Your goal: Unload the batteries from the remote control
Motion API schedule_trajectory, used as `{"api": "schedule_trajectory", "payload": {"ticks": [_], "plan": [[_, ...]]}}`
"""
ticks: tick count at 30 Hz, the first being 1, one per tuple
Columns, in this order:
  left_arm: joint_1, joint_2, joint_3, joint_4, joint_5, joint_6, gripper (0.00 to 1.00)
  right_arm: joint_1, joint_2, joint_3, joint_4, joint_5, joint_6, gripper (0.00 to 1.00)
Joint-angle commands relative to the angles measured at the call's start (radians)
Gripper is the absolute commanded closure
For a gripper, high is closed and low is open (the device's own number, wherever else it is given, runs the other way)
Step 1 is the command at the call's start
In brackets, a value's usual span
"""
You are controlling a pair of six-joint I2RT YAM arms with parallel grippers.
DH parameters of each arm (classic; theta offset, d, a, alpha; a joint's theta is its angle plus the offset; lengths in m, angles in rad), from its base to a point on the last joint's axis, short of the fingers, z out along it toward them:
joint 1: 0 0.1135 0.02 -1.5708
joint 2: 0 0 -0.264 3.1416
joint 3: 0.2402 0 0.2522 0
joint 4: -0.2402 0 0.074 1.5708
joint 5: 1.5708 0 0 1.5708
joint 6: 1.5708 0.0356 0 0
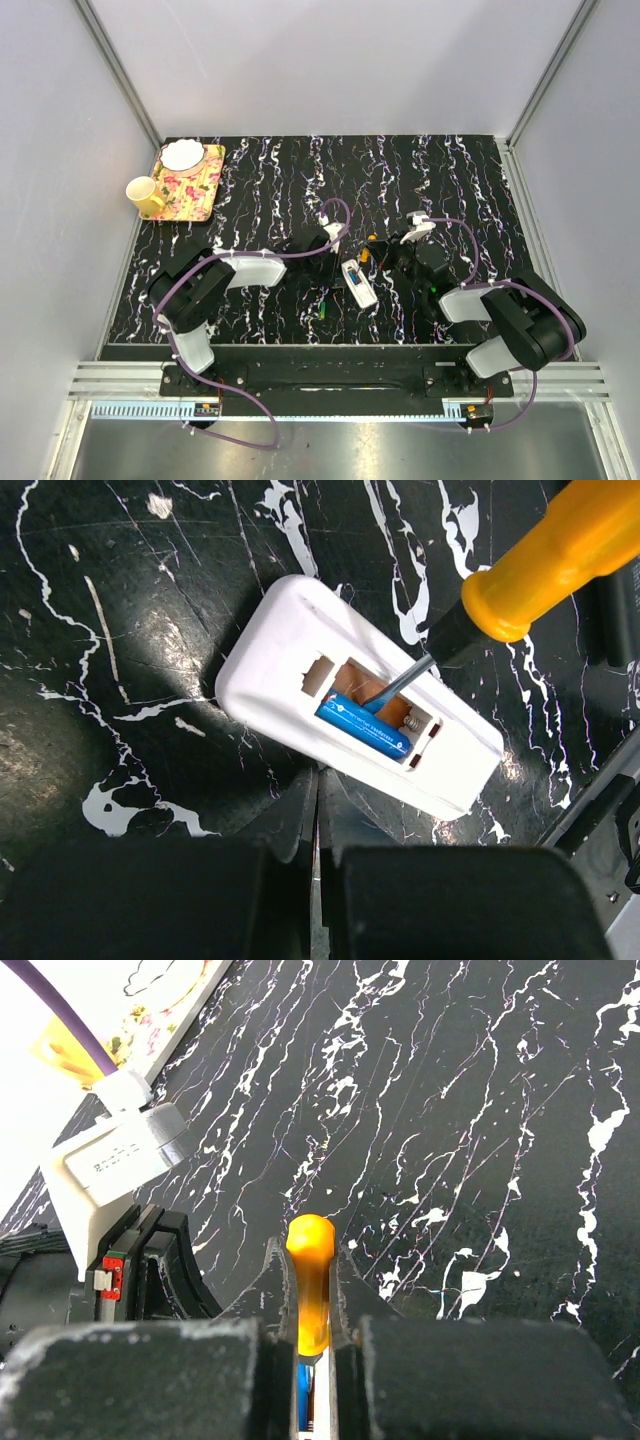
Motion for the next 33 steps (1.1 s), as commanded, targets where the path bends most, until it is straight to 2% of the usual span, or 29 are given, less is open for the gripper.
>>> {"api": "schedule_trajectory", "payload": {"ticks": [1,10,18,26,33], "plan": [[0.013,0.026,0.04,0.026,0.003,-0.001,1.0,0.005,-0.032,0.002,0.029,-0.063,0.053,1.0],[0.01,0.058,0.051,0.029,0.055,-0.001,1.0,0.002,0.077,-0.029,0.178,-0.019,0.117,1.0],[0.005,0.066,0.034,0.04,0.058,-0.01,1.0,-0.025,0.226,-0.02,0.356,-0.076,0.241,1.0],[0.005,0.07,0.042,0.035,0.048,-0.007,1.0,-0.044,0.201,-0.017,0.273,-0.08,0.236,1.0],[0.004,0.069,0.051,0.021,0.043,0.002,1.0,-0.047,0.083,0.025,0.132,-0.092,0.154,1.0]]}}
